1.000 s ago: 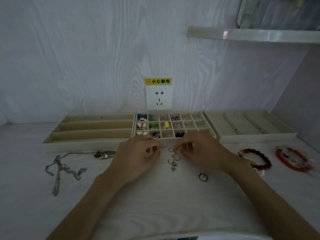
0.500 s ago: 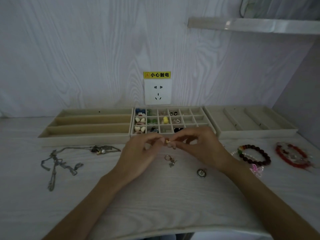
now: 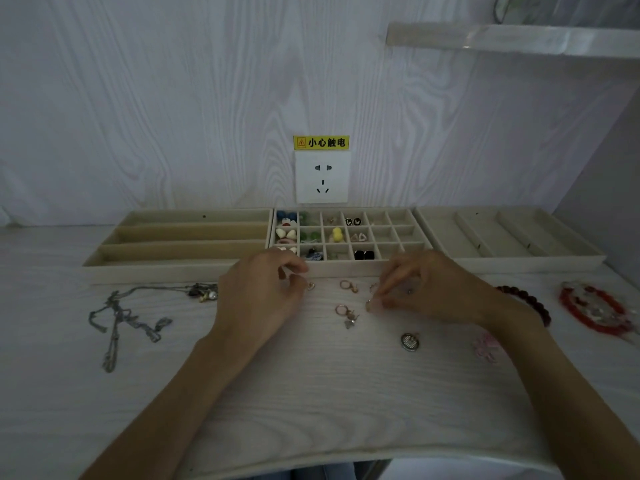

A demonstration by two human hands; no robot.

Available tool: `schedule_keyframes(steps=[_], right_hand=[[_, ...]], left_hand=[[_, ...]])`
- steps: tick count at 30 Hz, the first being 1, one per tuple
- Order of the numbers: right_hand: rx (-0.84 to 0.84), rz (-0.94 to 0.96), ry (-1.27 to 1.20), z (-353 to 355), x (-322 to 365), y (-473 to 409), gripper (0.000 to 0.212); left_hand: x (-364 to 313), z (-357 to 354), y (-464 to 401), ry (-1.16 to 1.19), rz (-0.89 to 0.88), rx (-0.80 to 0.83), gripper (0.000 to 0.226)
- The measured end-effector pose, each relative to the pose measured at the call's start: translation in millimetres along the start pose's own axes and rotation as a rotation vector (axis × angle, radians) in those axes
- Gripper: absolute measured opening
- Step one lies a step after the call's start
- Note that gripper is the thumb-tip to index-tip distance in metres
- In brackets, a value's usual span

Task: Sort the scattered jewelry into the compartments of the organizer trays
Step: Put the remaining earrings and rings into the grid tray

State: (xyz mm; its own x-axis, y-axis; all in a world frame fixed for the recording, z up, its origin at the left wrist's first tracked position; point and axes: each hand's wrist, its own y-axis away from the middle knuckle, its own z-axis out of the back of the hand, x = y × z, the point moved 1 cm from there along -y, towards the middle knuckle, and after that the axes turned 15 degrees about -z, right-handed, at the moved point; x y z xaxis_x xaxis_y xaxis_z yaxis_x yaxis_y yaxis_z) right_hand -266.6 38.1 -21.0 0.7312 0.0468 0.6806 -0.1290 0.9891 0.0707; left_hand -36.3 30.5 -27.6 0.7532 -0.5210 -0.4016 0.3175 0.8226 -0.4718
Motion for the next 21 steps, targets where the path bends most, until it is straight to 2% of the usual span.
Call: schedule_keyframes(steps=[2, 6, 11, 15, 18, 21], right_hand=[[-0.09, -0.021, -0.038, 1, 3, -2, 0.008], [-0.206, -0.03, 0.063, -3, 3, -3, 0.018], [-0.206, -0.043, 0.237, -16, 12, -5, 0.013], [-0.249, -0.021, 0.337, -20, 18, -3, 0.015], [-0.248, -0.002, 0.179, -25, 20, -2, 0.011], [-0.237, -0.041, -0.097, -24, 22, -4, 0.011]], left_hand=[[-2, 1, 1, -0.027, -0.013, -0.008, 0.007], [-4, -2, 1, 0.003, -0.019, 0.009, 0.007], [-6, -6, 1, 0.038, -0.038, 0.049, 0.014], [-7, -10, 2, 0.097, -0.123, 0.102, 0.024], [-8, -17, 3, 0.208, -0.199, 0.138, 0.036], [-13, -20, 3, 0.359, -0.206, 0.053, 0.034]])
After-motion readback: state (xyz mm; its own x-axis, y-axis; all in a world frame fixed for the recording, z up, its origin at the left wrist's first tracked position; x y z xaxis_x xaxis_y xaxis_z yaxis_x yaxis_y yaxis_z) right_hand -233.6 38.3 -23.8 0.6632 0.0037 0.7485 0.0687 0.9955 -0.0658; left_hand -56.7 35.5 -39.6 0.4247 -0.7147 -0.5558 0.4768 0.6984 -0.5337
